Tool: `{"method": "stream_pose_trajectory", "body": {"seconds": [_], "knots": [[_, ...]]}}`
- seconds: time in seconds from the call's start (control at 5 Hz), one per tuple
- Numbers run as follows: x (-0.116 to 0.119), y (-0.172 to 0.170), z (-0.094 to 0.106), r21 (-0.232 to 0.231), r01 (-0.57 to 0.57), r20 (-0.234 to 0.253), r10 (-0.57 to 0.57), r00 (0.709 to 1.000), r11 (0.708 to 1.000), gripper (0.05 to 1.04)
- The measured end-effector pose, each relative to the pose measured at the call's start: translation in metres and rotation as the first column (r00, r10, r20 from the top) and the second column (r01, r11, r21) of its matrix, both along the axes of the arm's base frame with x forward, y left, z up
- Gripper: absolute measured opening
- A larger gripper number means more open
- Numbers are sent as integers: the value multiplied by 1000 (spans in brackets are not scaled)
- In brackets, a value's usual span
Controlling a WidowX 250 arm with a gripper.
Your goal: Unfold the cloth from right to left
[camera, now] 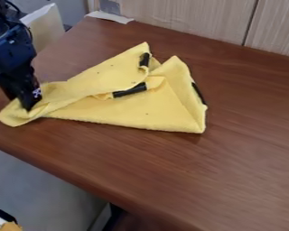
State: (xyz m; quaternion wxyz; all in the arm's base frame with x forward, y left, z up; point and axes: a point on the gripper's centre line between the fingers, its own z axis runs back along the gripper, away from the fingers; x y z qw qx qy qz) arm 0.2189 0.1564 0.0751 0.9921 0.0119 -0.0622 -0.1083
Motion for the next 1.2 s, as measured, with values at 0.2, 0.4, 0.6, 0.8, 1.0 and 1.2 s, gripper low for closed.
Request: {"method": "stream_pose_trajectory", "body": {"seconds": [0.2,0.4,0.6,0.8,1.0,1.2], "knots": [[0,-1,1,0,19,0,-19,1000,1000,1008],[3,-4,13,22,78,2,-78,997,997,1003],[2,-6,23,42,121,0,-121,993,992,999],[10,-9,50,112,212,-7,-213,977,971,999],[4,-14,83,202,273,-24,-274,962,941,999],[4,-14,85,207,273,-21,-275,961,939,999]]}}
